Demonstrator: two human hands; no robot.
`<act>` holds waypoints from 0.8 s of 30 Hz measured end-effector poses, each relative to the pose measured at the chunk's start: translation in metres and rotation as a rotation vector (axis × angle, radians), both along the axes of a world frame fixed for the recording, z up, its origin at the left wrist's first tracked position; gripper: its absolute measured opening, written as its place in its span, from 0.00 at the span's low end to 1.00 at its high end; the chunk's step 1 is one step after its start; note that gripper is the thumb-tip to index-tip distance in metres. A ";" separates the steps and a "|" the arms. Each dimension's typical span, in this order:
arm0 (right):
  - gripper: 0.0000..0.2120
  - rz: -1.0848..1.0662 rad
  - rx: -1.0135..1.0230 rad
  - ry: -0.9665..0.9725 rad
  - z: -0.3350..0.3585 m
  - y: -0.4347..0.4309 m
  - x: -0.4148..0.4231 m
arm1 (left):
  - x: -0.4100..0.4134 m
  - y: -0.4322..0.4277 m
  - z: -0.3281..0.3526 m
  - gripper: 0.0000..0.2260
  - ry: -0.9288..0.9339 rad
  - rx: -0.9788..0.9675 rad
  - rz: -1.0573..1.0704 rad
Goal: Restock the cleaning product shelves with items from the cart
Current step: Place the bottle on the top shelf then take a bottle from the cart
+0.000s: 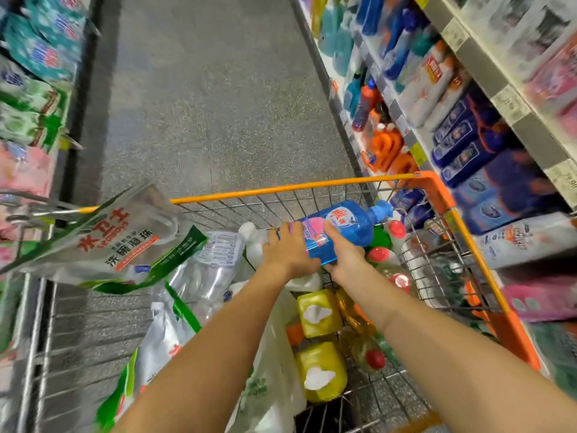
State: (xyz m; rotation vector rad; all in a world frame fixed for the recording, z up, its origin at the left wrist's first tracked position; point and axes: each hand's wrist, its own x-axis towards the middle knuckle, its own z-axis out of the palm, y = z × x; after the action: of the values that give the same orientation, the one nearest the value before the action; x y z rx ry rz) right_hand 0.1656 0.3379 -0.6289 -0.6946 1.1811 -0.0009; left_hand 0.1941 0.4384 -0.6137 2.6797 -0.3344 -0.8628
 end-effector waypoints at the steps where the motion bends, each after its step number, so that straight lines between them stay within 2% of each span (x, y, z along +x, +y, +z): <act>1: 0.25 -0.004 -0.017 0.029 0.000 -0.001 -0.001 | 0.002 -0.001 0.003 0.30 0.008 0.000 0.029; 3: 0.18 0.008 -0.039 0.047 0.001 -0.005 -0.007 | 0.007 -0.003 0.007 0.23 0.013 -0.038 0.108; 5: 0.17 0.019 -0.027 0.018 0.006 -0.011 -0.017 | 0.010 -0.002 0.009 0.19 -0.013 -0.110 0.174; 7: 0.22 0.074 -0.022 -0.029 0.014 -0.018 -0.032 | 0.012 -0.001 0.011 0.20 -0.039 -0.178 0.204; 9: 0.21 0.139 -0.062 -0.108 0.028 -0.028 -0.048 | 0.012 -0.002 0.018 0.25 0.015 -0.281 0.228; 12: 0.19 0.258 -0.098 -0.230 0.051 -0.047 -0.074 | 0.000 -0.010 0.040 0.32 0.369 -0.487 0.278; 15: 0.15 0.363 -0.164 -0.344 0.082 -0.067 -0.101 | -0.028 -0.027 0.071 0.15 0.662 -0.757 0.327; 18: 0.18 0.362 -0.275 -0.436 0.109 -0.079 -0.130 | -0.065 -0.048 0.096 0.16 0.645 -0.923 0.341; 24: 0.38 0.257 -0.464 -0.583 0.159 -0.082 -0.212 | -0.152 -0.071 0.153 0.18 0.433 -1.039 0.277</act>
State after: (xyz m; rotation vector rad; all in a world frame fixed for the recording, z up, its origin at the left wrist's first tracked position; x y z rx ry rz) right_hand -0.0464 0.2556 -0.4701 -1.1585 0.5227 -0.2530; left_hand 0.0423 0.3673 -0.4607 1.5004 -0.2079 -0.8303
